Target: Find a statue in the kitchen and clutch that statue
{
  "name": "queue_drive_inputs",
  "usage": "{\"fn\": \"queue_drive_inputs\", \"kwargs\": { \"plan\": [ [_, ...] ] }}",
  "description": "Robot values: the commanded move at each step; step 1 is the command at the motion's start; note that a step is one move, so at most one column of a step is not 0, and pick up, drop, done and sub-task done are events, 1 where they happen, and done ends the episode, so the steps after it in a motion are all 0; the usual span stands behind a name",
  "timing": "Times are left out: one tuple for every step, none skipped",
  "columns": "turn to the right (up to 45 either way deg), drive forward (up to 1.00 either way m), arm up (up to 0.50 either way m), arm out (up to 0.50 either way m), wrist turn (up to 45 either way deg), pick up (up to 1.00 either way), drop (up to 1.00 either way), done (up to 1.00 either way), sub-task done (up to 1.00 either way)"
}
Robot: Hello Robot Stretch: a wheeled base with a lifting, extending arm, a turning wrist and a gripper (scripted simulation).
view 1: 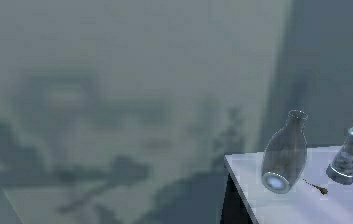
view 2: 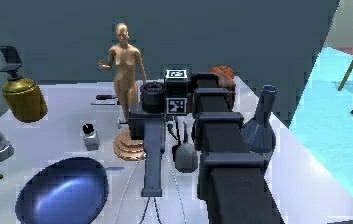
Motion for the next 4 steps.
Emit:
{"fn": "queue_drive_inputs", "kwargs": {
  "plan": [
    [0.0, 0.0, 0.0, 0.0, 45.0, 0.0, 0.0, 0.0, 0.0],
    [0.0, 0.0, 0.0, 0.0, 45.0, 0.0, 0.0, 0.0, 0.0],
    [0.0, 0.0, 0.0, 0.0, 45.0, 0.0, 0.0, 0.0, 0.0],
    [0.0, 0.0, 0.0, 0.0, 18.0, 0.0, 0.0, 0.0, 0.0]
  ]
}}
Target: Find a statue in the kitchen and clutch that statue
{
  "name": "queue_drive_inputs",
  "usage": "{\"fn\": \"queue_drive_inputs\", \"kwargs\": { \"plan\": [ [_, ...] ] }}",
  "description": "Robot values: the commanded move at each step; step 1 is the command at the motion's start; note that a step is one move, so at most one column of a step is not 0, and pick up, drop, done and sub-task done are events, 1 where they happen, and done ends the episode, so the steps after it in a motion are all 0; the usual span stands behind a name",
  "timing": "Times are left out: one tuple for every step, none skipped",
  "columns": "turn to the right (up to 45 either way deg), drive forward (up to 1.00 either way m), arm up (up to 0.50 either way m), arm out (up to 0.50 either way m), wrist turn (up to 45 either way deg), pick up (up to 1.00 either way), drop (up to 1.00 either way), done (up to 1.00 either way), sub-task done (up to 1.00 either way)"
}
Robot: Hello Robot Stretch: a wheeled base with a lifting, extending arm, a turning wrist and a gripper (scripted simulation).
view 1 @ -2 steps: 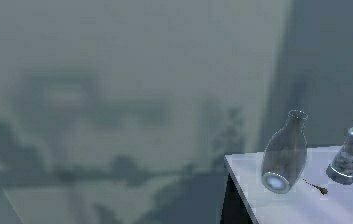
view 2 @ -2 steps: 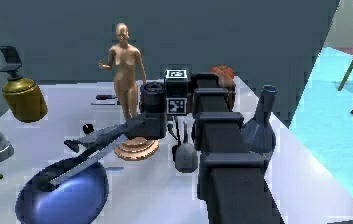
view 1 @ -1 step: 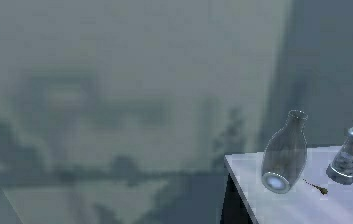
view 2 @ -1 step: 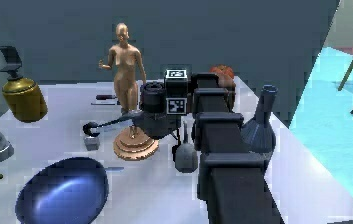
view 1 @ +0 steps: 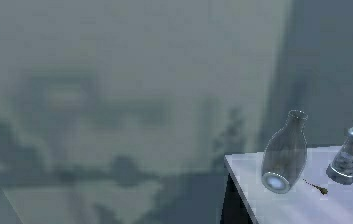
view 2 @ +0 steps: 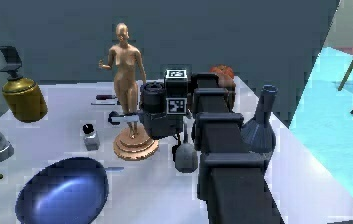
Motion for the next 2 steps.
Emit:
{"fn": "queue_drive_inputs", "kwargs": {
  "plan": [
    [0.0, 0.0, 0.0, 0.0, 0.0, 1.0, 0.0, 0.0, 0.0],
    [0.0, 0.0, 0.0, 0.0, 0.0, 0.0, 0.0, 1.0, 0.0]
  ]
}}
